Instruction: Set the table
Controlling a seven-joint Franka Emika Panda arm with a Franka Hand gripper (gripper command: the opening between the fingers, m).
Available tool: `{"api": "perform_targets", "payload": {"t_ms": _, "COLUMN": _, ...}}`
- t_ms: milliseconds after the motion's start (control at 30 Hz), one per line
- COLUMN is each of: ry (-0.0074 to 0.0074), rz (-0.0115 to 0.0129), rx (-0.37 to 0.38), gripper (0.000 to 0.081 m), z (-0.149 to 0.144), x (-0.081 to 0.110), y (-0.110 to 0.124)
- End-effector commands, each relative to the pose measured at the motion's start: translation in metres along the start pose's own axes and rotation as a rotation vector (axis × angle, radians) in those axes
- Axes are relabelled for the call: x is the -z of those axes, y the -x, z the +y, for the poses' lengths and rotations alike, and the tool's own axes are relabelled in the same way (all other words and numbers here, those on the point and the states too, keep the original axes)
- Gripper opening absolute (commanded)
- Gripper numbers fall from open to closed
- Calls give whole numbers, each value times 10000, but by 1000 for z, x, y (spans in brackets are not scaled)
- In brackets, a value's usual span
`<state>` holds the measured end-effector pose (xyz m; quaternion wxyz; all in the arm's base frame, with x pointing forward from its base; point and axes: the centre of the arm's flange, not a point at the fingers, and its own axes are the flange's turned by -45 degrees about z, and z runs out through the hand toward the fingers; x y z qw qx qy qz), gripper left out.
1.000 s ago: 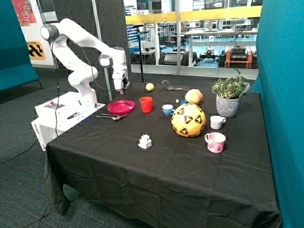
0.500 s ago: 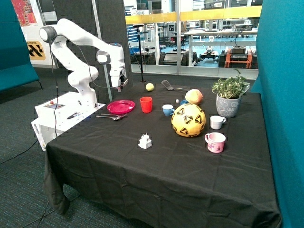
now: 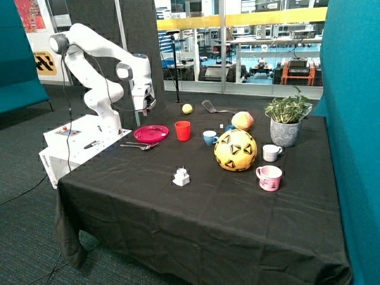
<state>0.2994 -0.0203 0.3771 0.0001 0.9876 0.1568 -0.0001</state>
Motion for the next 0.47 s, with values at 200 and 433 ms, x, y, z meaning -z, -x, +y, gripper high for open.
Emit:
{"api": "perform_targets", "payload": {"t_ms": 200, "ry": -1, "rz": 3, "rx": 114, "gripper": 330, "z": 36, "x": 2, "y": -13}}
{"api": "perform_targets", "payload": {"t_ms": 433, "ry": -1, "rz": 3, "rx": 845, "gripper": 332, "z": 34, "x": 10, "y": -43}}
